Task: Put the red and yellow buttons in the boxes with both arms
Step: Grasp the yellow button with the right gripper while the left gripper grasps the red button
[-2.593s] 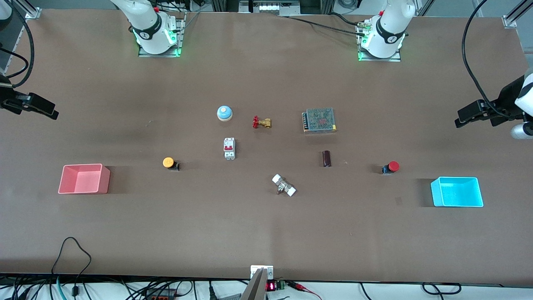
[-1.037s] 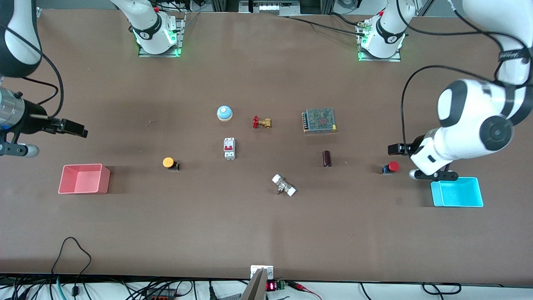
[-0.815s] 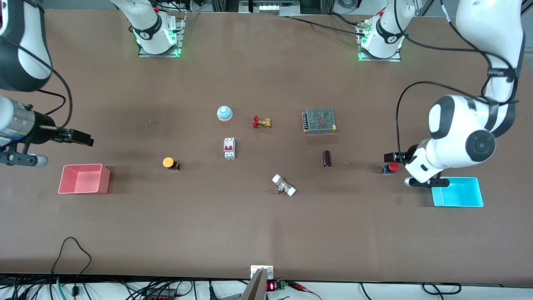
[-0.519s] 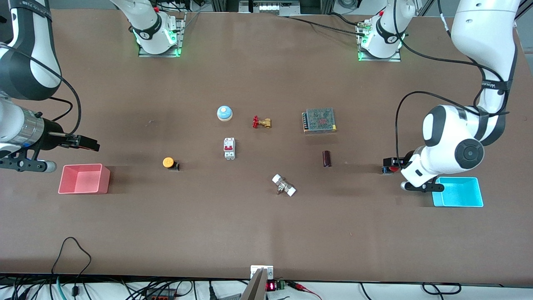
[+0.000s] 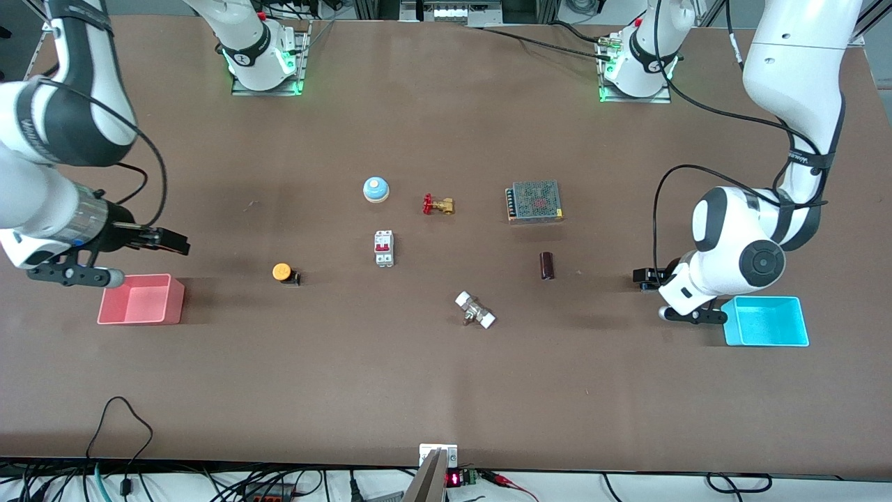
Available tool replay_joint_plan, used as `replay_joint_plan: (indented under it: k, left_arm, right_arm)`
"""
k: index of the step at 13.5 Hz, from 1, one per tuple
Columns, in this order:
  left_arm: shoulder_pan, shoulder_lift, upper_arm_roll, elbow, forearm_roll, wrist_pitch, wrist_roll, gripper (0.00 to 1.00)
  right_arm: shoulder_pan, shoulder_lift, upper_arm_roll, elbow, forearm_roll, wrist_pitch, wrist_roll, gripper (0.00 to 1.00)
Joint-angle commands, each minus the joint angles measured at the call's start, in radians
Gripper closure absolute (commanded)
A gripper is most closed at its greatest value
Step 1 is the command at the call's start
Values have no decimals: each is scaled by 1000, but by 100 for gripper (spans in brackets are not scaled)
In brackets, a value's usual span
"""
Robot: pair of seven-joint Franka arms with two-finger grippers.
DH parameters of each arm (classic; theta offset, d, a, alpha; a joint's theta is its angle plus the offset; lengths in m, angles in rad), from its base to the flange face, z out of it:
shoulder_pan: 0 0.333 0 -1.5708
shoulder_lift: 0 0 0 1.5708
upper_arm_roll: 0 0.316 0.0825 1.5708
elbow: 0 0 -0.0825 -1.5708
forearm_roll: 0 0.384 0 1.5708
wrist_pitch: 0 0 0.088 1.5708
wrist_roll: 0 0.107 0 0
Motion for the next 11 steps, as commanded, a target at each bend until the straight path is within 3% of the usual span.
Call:
replay_joint_plan:
  k: [1, 4, 8, 11]
  left_arm:
    - [7, -10, -4, -26, -23, 20, 16, 0]
    - [7, 0, -4, -30, -23, 21, 16, 0]
    - [7, 7, -4, -29, -31, 21, 17, 22]
    - [7, 9, -4, -26, -31, 35, 17, 28]
  right_arm:
    - [4, -93, 27, -226, 15, 208, 24, 0]
    - [6, -82, 65, -257, 0, 267, 112, 0]
    - [10, -33, 82, -299, -54, 401, 100, 0]
    - [10, 12, 93, -297, -102, 437, 100, 0]
